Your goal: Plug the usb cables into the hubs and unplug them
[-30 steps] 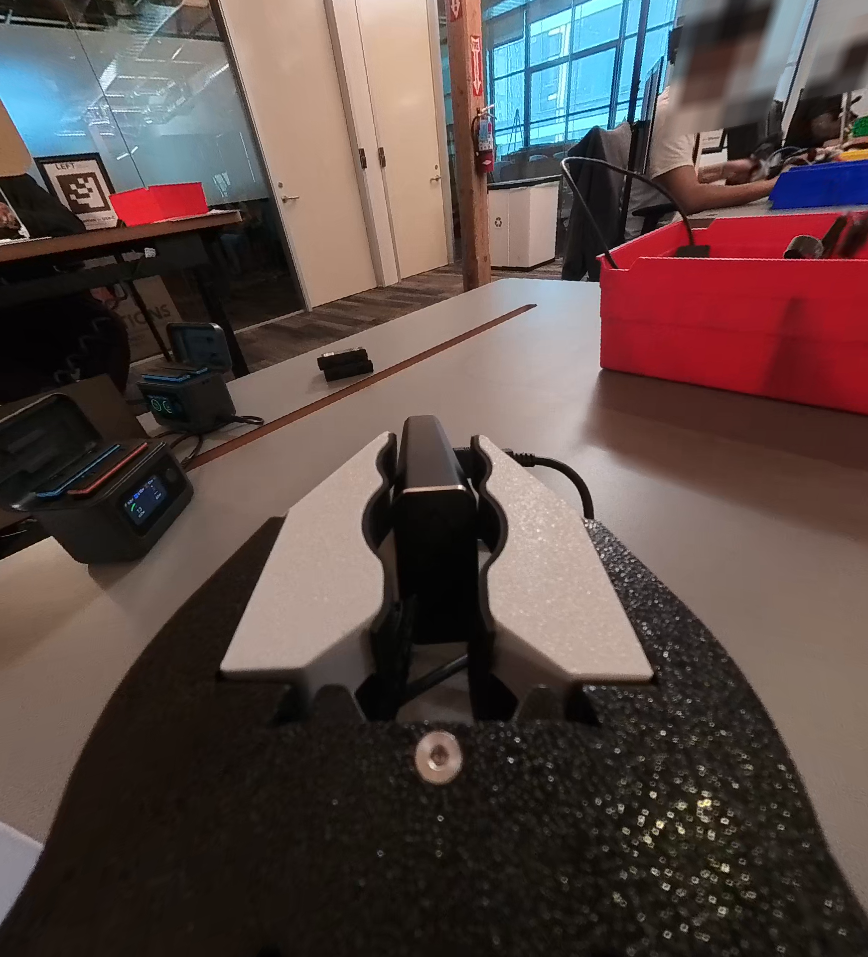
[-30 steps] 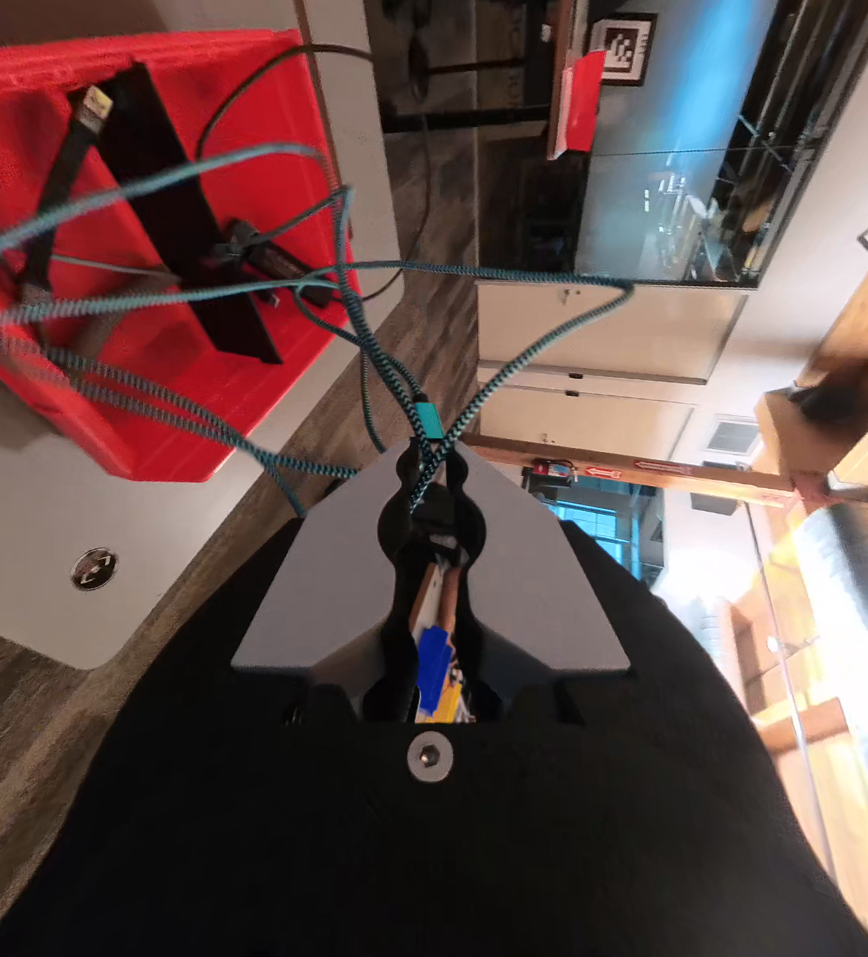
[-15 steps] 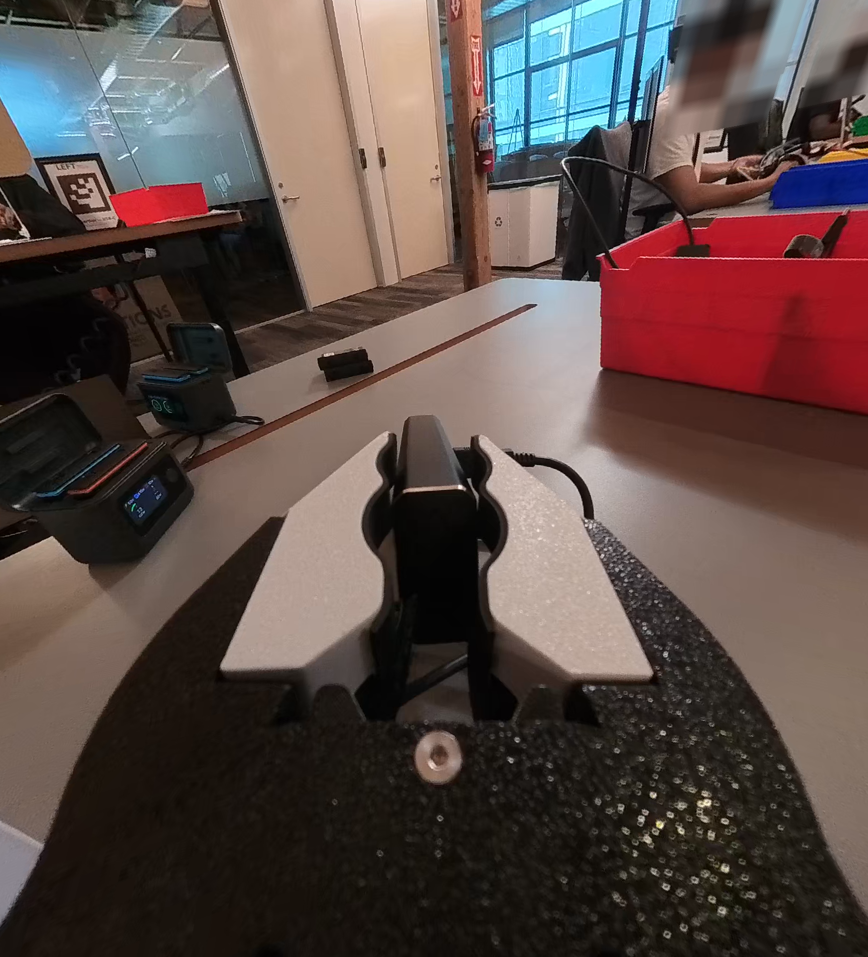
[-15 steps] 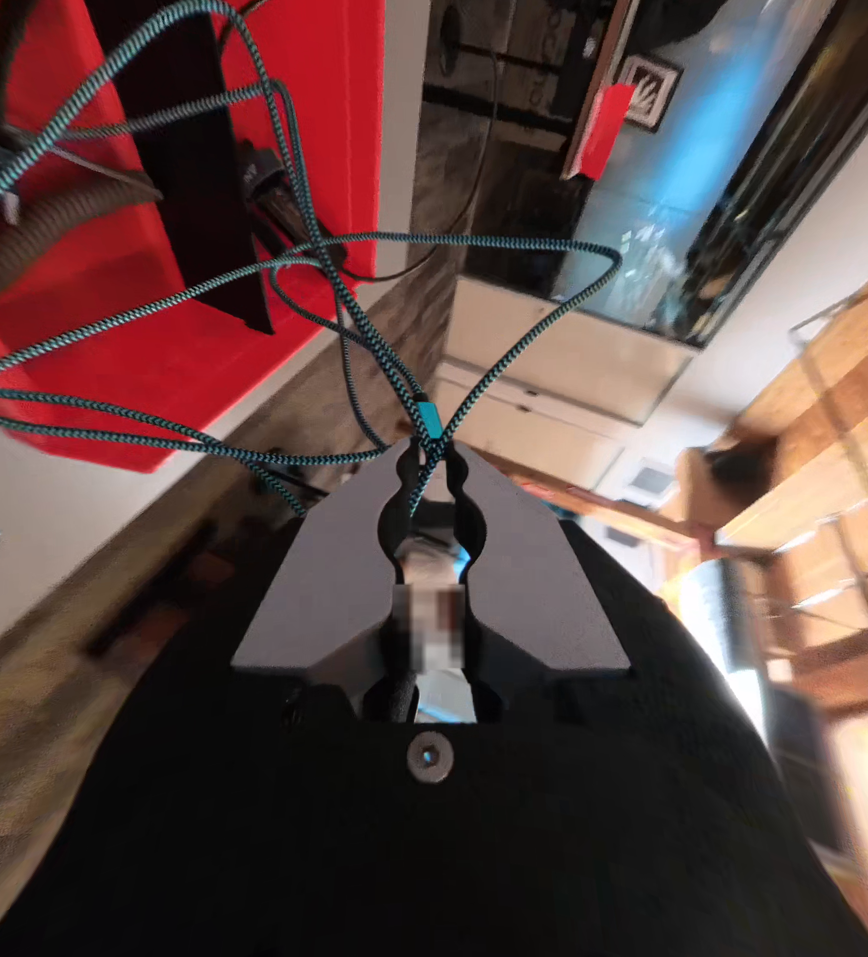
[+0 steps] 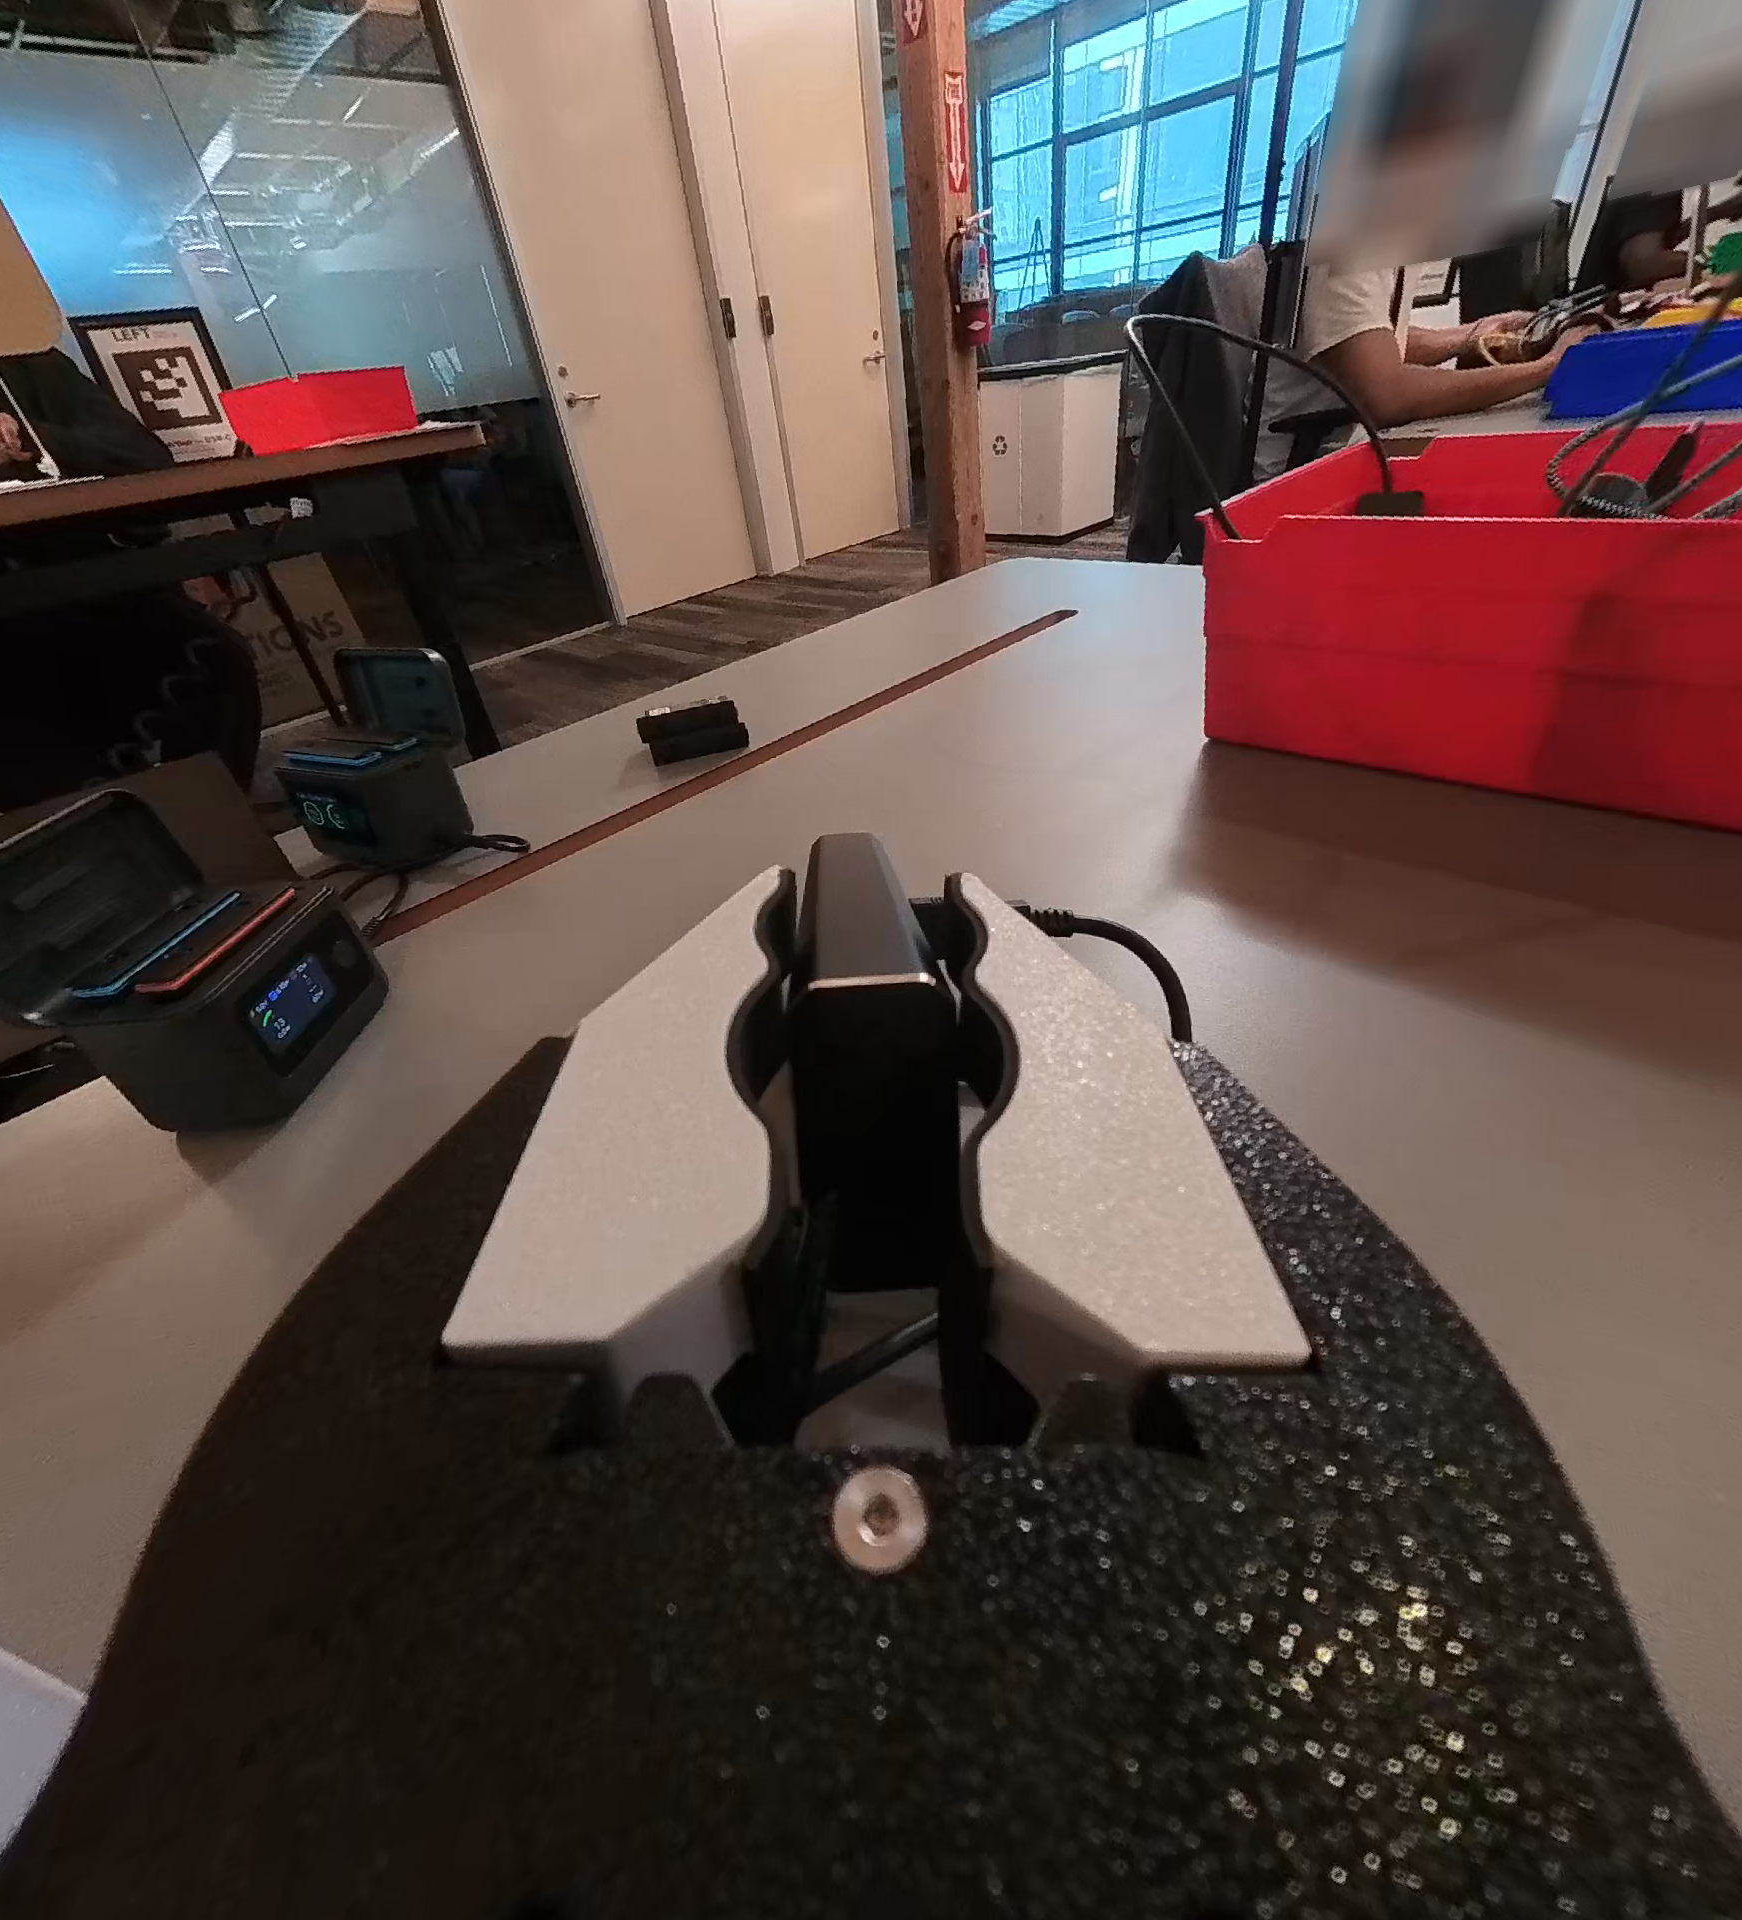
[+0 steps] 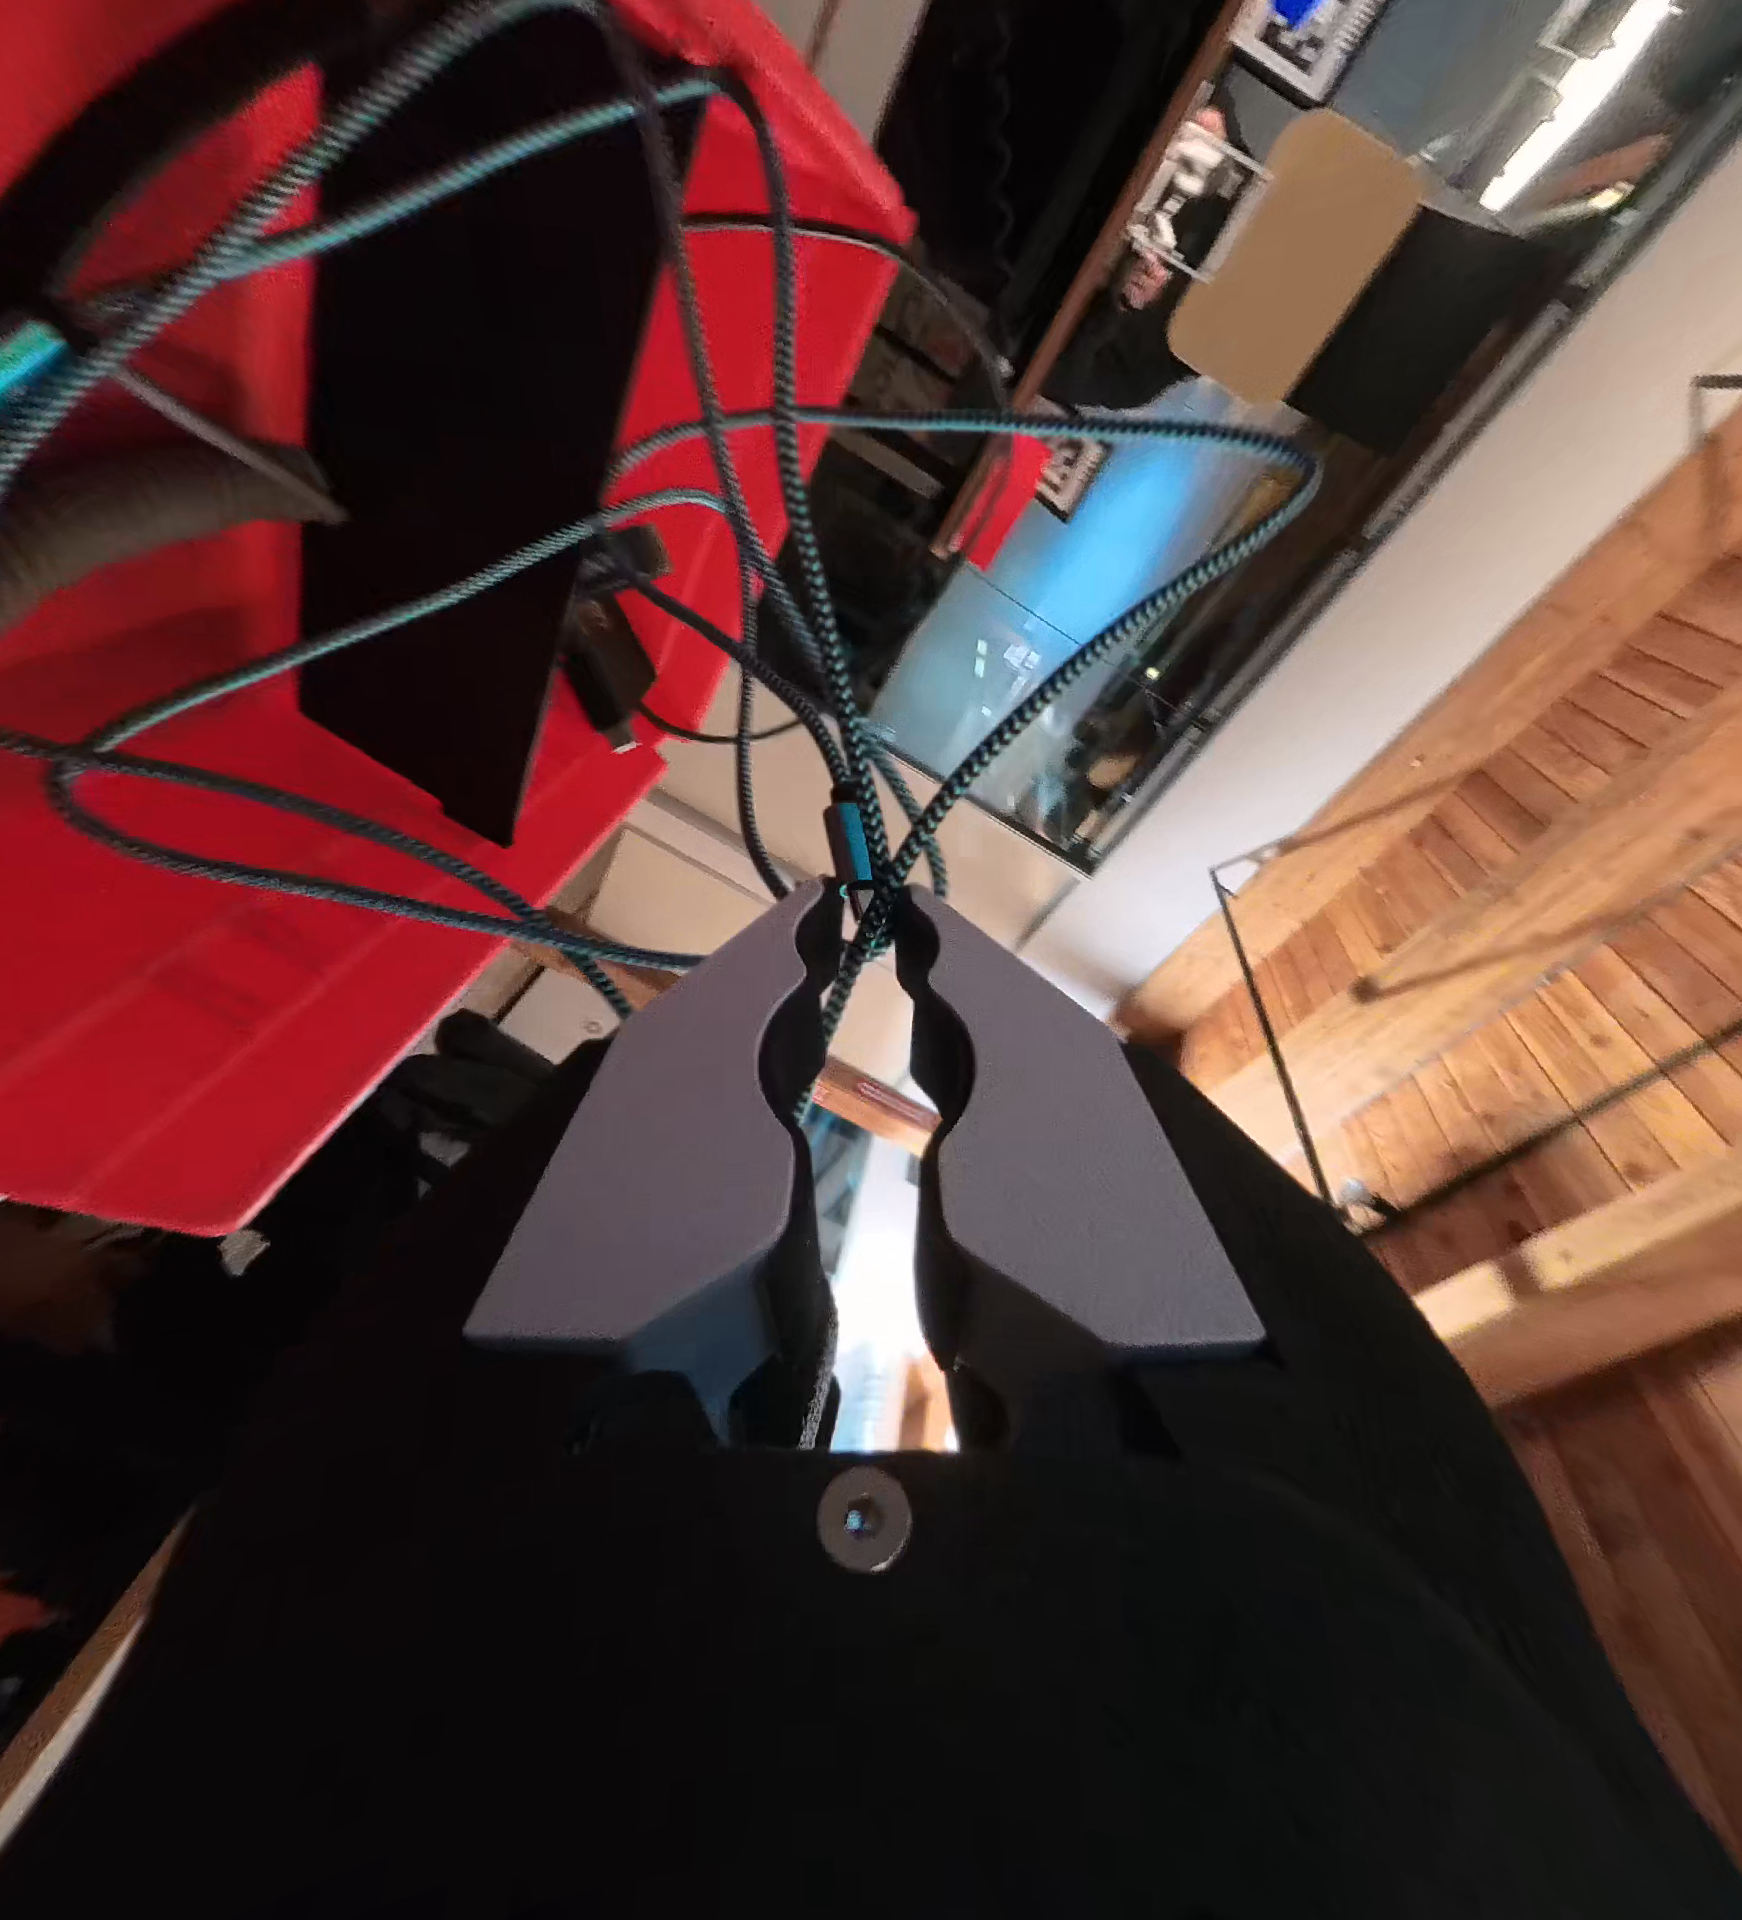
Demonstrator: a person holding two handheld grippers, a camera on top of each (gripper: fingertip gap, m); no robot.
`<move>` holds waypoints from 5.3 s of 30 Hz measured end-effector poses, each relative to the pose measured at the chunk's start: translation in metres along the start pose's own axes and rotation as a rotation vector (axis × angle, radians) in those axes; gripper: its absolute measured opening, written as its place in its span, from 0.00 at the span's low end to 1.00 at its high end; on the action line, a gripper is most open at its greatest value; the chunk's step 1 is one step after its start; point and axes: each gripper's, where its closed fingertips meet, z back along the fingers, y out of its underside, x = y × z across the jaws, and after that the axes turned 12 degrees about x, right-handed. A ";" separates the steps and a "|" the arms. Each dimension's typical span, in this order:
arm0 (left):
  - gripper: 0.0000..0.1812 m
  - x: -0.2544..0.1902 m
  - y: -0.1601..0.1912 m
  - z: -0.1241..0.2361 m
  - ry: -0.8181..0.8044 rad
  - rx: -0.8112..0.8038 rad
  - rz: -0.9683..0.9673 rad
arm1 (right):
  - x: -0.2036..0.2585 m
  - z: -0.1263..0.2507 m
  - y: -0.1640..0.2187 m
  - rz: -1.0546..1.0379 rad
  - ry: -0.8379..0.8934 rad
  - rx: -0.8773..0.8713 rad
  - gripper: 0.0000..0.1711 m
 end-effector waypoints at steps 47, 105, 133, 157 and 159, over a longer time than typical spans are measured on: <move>0.14 -0.010 0.012 -0.002 0.117 0.093 0.037 | -0.069 -0.048 -0.386 -1.382 -1.373 -0.599 0.06; 0.14 -0.055 0.011 -0.036 0.226 0.327 0.099 | -0.108 -0.007 -0.329 -0.849 -0.230 -0.373 0.04; 0.14 -0.057 0.010 -0.032 0.118 0.416 -0.016 | -0.112 -0.001 -0.324 -1.271 -0.550 -0.600 0.04; 0.15 -0.064 0.024 -0.046 0.222 0.435 0.046 | -0.099 -0.006 -0.323 -1.016 -0.406 -0.405 0.04; 0.15 -0.065 0.023 -0.041 0.240 0.432 0.038 | -0.102 -0.002 -0.324 -1.195 -0.581 -0.574 0.05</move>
